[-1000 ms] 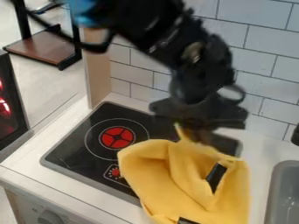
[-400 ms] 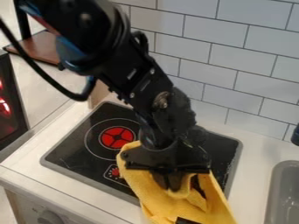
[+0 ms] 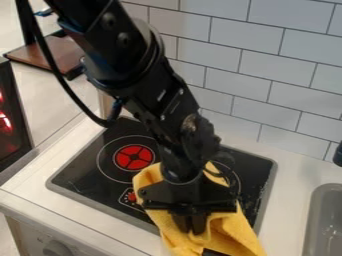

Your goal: Fold the cloth from life to rithg

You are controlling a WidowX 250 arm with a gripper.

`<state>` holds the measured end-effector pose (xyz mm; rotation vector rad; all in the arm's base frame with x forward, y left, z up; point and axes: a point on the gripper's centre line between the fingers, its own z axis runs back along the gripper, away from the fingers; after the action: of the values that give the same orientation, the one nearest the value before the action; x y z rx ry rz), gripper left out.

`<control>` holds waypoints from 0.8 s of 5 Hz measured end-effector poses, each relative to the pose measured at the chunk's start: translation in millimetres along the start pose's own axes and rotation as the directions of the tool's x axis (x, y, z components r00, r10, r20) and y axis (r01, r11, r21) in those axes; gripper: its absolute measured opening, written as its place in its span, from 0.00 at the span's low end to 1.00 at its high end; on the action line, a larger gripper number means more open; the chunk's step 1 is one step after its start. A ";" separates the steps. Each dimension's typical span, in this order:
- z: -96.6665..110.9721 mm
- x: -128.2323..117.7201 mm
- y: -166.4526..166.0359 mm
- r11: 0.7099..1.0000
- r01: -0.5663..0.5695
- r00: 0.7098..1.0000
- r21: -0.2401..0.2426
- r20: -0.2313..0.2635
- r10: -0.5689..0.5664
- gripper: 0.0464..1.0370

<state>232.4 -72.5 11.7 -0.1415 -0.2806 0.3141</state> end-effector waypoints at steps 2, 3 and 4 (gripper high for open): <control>5.8 2.6 -9.5 0.999 0.039 0.998 -0.012 -0.058 -0.040 0.70; 17.8 9.1 -15.1 0.997 0.077 0.995 -0.017 -0.063 -0.078 0.95; 29.6 12.8 -24.9 0.991 0.124 0.990 -0.060 -0.064 -0.127 0.97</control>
<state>242.5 -89.0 47.6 -0.1884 -0.2305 0.1762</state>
